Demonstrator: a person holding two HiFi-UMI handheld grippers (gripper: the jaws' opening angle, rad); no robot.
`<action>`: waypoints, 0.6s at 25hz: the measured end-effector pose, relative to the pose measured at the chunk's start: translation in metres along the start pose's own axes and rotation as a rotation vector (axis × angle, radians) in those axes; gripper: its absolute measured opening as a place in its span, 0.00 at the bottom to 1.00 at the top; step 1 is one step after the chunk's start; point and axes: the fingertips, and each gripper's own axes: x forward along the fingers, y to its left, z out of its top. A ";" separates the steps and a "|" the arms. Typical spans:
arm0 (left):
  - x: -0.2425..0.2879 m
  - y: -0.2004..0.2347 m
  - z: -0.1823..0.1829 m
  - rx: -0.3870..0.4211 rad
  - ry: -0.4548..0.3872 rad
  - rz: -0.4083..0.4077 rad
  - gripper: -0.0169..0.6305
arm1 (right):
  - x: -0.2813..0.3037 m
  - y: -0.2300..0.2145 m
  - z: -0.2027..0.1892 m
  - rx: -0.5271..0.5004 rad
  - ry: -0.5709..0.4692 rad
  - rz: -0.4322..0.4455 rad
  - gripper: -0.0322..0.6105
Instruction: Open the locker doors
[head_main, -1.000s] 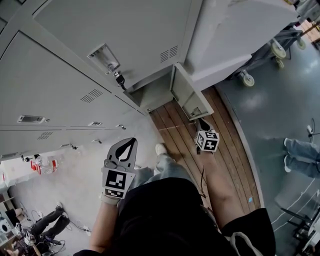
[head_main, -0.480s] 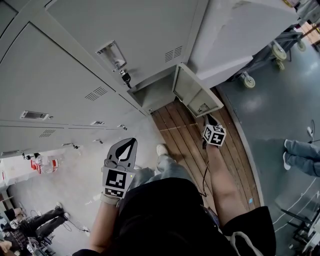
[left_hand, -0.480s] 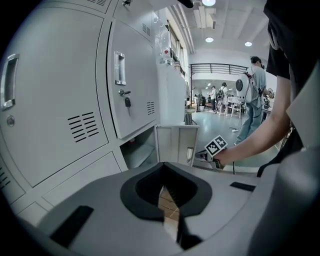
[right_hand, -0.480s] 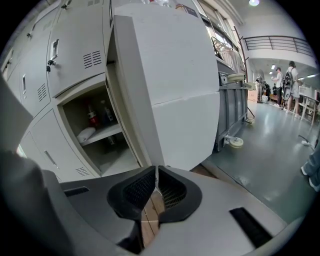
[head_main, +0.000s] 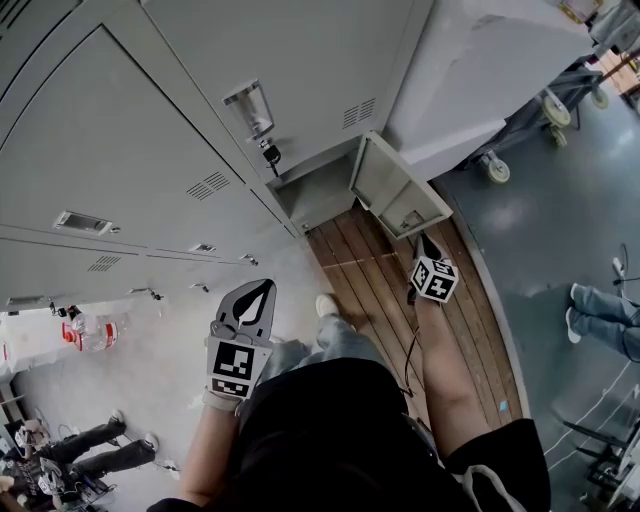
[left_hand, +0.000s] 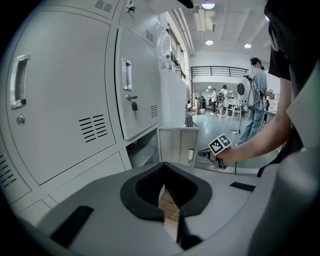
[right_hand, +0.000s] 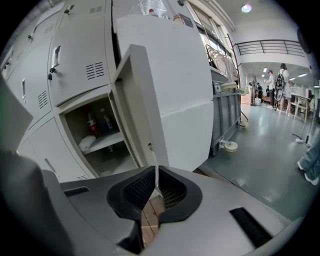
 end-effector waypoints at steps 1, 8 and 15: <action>-0.002 0.001 0.000 -0.004 -0.006 0.001 0.05 | -0.005 0.006 0.000 -0.006 -0.004 0.004 0.11; -0.021 0.015 0.004 -0.029 -0.061 0.006 0.05 | -0.044 0.075 0.021 -0.081 -0.058 0.091 0.11; -0.052 0.040 0.022 -0.076 -0.143 0.029 0.05 | -0.097 0.185 0.090 -0.185 -0.196 0.257 0.11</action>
